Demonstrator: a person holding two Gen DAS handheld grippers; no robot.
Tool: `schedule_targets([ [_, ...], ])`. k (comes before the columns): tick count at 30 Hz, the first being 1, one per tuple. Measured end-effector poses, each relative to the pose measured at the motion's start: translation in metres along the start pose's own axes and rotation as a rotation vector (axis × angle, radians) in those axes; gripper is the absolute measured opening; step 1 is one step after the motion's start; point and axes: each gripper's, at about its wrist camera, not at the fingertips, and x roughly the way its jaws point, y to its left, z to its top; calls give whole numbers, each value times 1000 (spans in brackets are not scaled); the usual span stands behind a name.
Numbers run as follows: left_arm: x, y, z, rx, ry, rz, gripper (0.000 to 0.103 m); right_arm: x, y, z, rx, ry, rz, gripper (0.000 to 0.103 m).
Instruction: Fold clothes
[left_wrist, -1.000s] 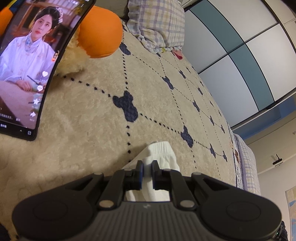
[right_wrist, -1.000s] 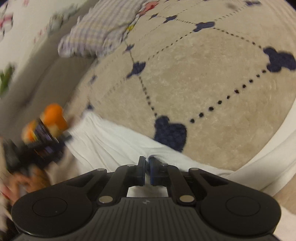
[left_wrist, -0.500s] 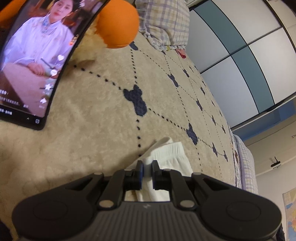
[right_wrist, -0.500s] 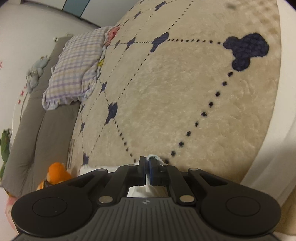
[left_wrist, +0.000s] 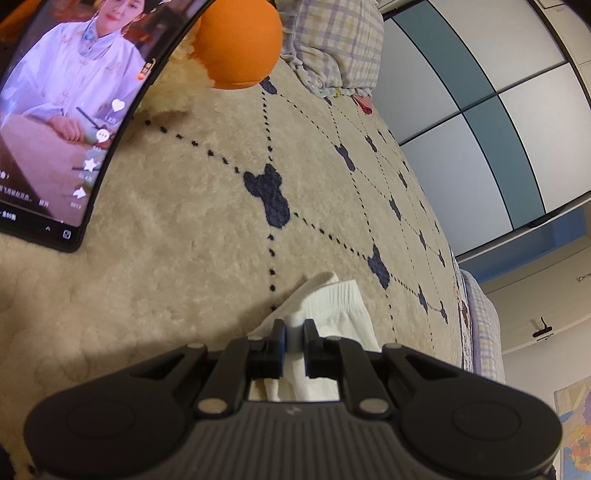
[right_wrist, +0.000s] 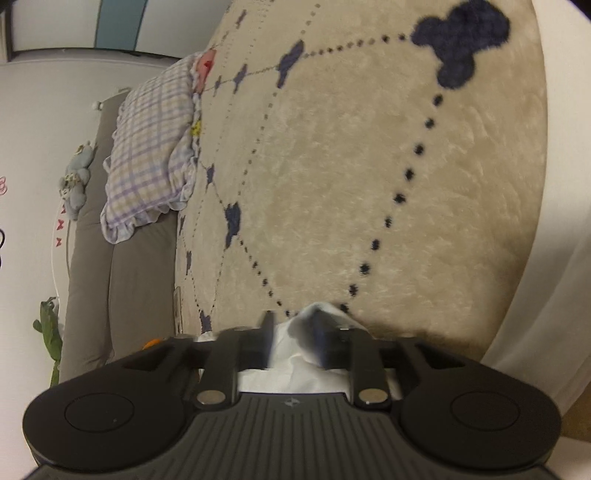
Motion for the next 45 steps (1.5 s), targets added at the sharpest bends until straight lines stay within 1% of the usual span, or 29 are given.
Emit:
schedule_targets([
  [5, -1, 0, -1, 1, 4, -2, 9, -4, 2, -3, -35, 5, -35, 35],
  [8, -1, -2, -1, 4, 4, -5, 9, 2, 6, -8, -93, 28, -69, 31],
  [9, -1, -2, -2, 6, 4, -6, 9, 4, 9, -10, -120, 38, -82, 19],
  [10, -1, -2, -2, 8, 3, -6, 9, 7, 12, -12, -148, 50, -96, 5],
  [11, -1, -3, -2, 9, 3, -7, 9, 7, 15, -13, -167, 46, -108, 5],
  [13, -1, -2, -2, 4, 5, -26, 9, 3, 19, -12, -193, 12, -121, 5],
  [16, -2, 1, -1, -15, 12, -65, 9, -7, 19, -3, -185, -50, -97, 4],
  [19, -1, 3, -1, -19, 18, -56, 10, -11, 14, 4, -168, -97, -106, 4],
  [21, 1, 7, -2, -28, 26, -27, 10, -9, 10, 6, -172, -117, -142, 4],
  [23, 3, 9, -3, -35, 28, -15, 10, -3, 6, 6, -176, -120, -172, 4],
  [27, 0, 5, -1, -2, 7, -1, 10, 4, 6, 5, -187, -98, -189, 5],
  [28, -1, 4, -1, 4, 3, 1, 10, 4, 6, 4, -189, -93, -190, 8],
  [30, -2, 3, 0, 17, -5, 15, 10, 0, 10, 2, -198, -90, -196, 9],
  [31, -2, 3, 0, 20, -7, 23, 10, -2, 12, 1, -208, -93, -203, 12],
  [32, 0, 4, 0, 17, -5, 31, 10, -5, 15, 0, -222, -100, -210, 14],
  [33, 1, 5, 0, 10, -5, 38, 10, -8, 18, -3, -241, -109, -219, 22],
  [34, 2, 5, -1, 5, -8, 44, 10, -11, 22, -6, -263, -120, -229, 25],
  [38, 3, -6, -4, 48, -36, 89, 12, -22, 39, -24, -385, -151, -283, 26],
  [40, 3, -13, -6, 82, -44, 110, 16, -25, 49, -36, -459, -159, -316, 26],
  [42, 3, -17, -7, 99, -48, 123, 21, -29, 58, -50, -529, -162, -346, 30],
  [45, 3, -18, -6, 100, -51, 137, 21, -32, 70, -69, -638, -152, -386, 30],
])
